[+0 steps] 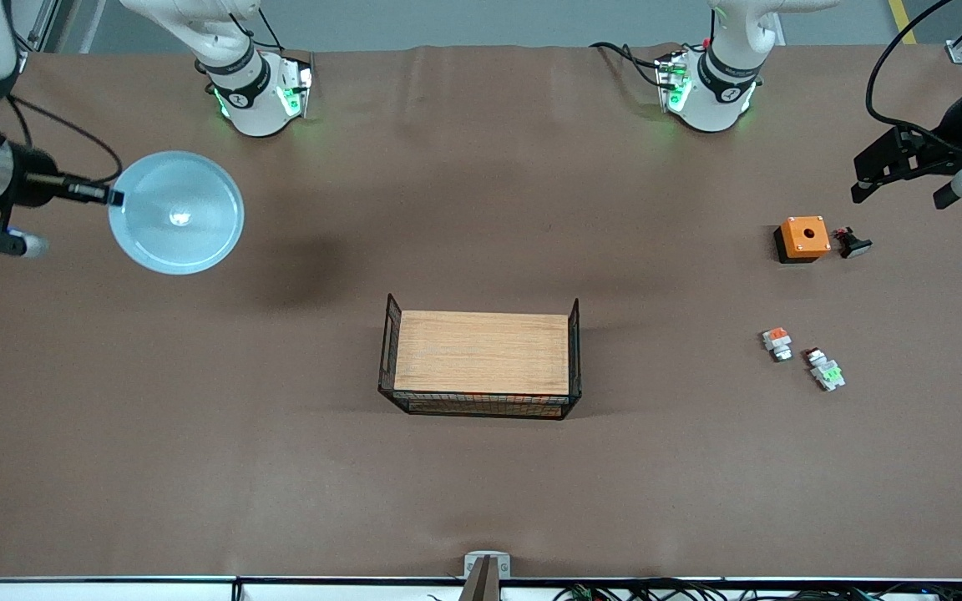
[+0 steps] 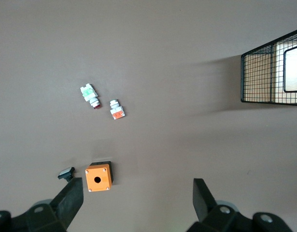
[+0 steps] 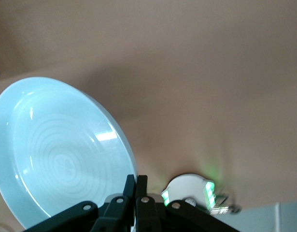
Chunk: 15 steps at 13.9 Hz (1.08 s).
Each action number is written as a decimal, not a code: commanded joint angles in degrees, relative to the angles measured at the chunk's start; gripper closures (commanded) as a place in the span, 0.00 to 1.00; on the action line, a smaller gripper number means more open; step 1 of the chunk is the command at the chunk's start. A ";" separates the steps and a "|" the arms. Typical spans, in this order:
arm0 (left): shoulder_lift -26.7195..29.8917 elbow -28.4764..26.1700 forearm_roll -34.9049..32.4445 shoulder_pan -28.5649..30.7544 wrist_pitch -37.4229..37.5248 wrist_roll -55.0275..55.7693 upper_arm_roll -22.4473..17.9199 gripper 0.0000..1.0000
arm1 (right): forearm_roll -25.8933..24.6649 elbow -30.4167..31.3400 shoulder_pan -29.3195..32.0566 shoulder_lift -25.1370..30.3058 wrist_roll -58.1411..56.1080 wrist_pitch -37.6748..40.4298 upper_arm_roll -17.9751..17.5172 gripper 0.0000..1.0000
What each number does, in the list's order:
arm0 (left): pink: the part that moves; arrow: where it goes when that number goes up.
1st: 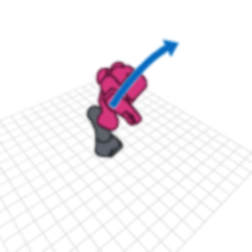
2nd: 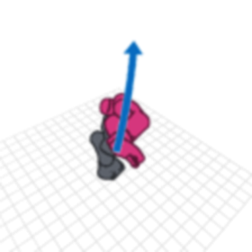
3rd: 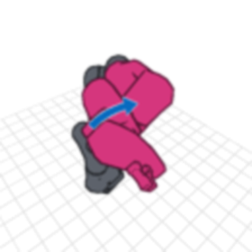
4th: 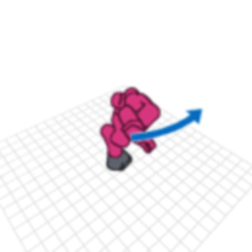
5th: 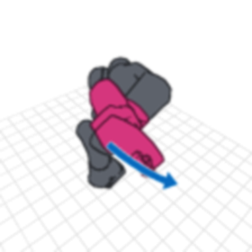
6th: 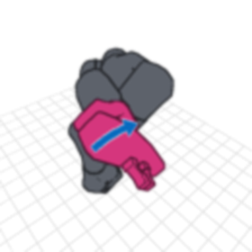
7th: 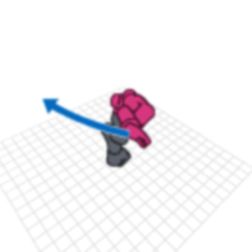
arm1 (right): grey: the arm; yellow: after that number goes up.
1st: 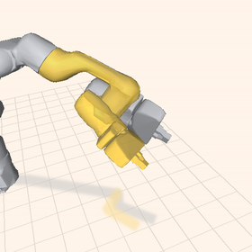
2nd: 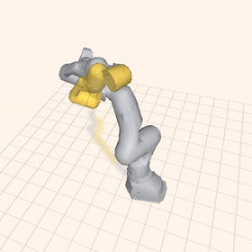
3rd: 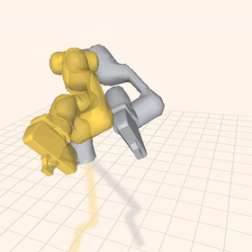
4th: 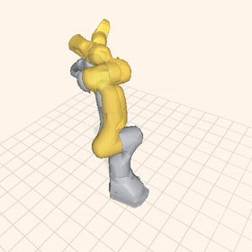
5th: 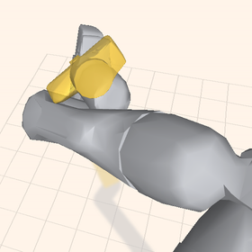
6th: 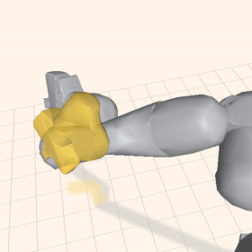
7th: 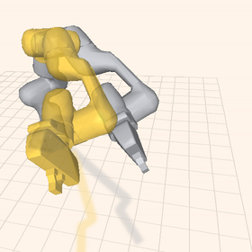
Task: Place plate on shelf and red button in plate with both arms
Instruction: 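Lift the plate with the right gripper and carry it over the basket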
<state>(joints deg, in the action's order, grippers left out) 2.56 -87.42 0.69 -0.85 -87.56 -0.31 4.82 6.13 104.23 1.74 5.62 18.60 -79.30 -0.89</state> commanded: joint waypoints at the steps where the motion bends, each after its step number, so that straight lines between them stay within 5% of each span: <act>1: 0.17 0.06 1.07 0.32 -0.33 0.13 0.01 0.00 | 1.08 0.02 -7.25 2.73 17.10 1.25 0.37 0.97; 9: 0.08 0.06 1.07 0.23 -0.33 0.13 0.01 0.00 | 2.13 -5.35 -26.42 -0.42 66.70 -8.30 0.45 0.97; 15: 0.08 0.06 1.07 0.32 -0.33 0.13 0.01 0.00 | 4.25 -11.04 -34.16 -10.69 98.60 -22.73 0.54 0.97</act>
<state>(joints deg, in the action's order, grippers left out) 2.55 -87.46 0.69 -0.83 -87.56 -0.31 4.82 9.83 99.16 -30.21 0.46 108.33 -101.05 -1.28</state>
